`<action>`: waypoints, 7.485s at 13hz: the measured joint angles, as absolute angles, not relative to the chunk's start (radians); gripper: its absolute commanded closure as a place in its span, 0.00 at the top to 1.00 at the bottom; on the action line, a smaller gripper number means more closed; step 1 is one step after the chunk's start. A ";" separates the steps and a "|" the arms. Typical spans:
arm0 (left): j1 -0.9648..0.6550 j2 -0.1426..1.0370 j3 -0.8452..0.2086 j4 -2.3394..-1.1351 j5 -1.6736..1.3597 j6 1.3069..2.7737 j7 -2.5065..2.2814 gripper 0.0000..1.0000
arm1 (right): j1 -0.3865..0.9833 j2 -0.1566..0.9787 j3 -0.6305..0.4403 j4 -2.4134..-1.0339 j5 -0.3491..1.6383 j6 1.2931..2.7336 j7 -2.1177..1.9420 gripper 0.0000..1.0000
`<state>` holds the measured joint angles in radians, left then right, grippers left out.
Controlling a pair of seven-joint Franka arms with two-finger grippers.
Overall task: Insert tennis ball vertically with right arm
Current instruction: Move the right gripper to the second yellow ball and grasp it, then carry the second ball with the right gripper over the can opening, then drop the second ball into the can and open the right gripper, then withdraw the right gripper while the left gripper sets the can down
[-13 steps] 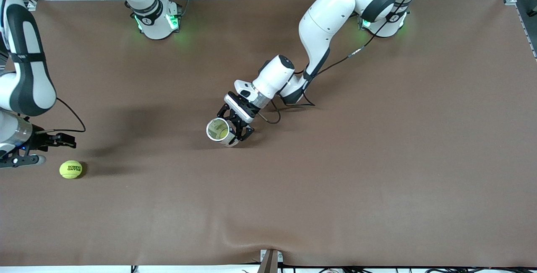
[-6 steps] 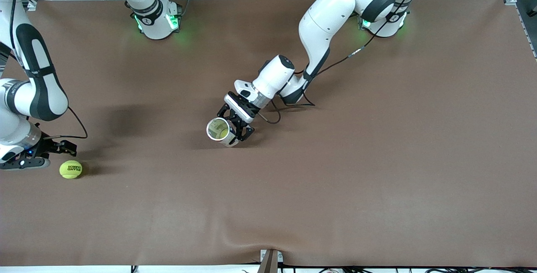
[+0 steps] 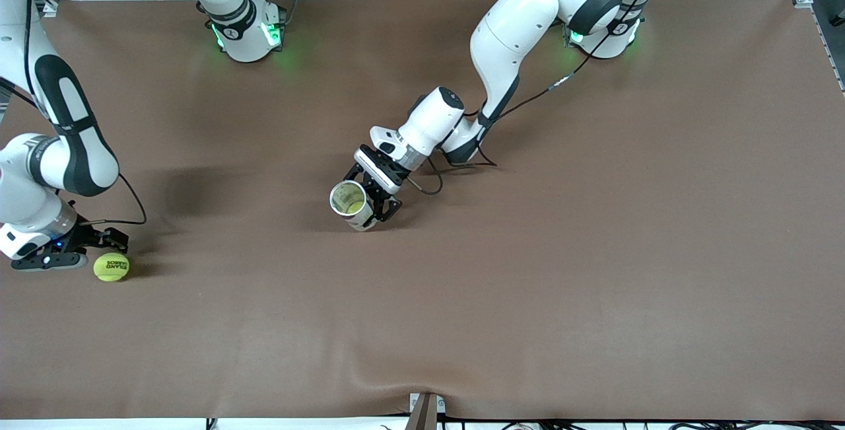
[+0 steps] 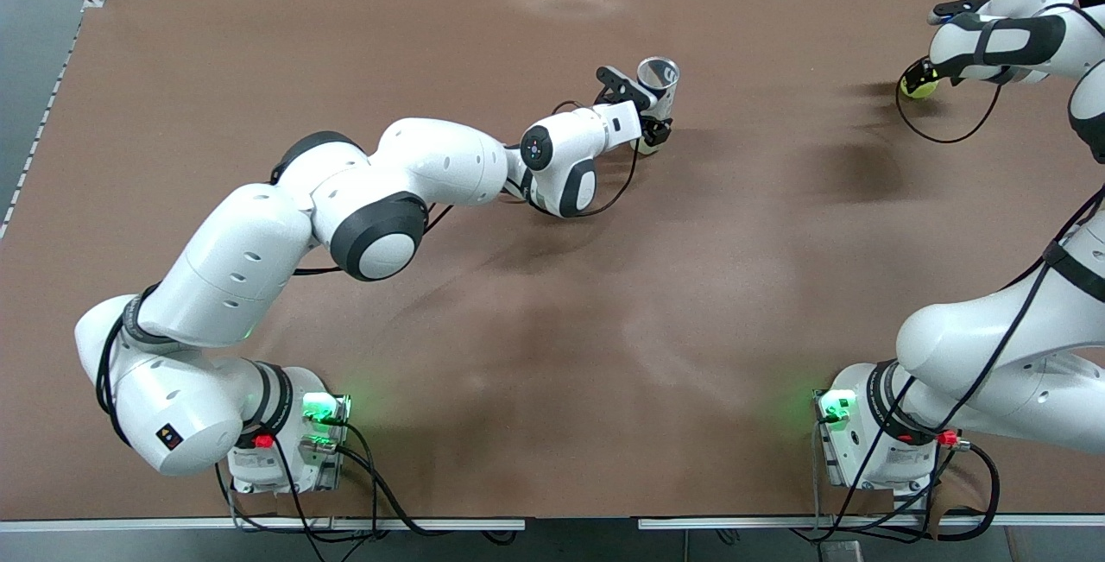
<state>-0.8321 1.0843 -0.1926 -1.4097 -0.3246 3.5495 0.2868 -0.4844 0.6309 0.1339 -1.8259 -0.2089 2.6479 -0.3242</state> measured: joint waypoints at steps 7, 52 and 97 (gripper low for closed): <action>-0.832 1.084 -0.192 -1.419 -0.325 3.550 0.287 0.82 | -0.479 0.667 0.140 -1.821 -0.211 2.714 -0.324 1.00; -0.833 1.084 -0.193 -1.420 -0.325 3.551 0.287 0.77 | -0.073 0.443 0.761 -1.673 -0.302 1.994 1.225 0.00; -0.820 1.035 -0.190 -1.512 -0.327 3.550 0.287 1.00 | -0.509 0.370 0.737 -1.132 -0.270 1.276 0.182 1.00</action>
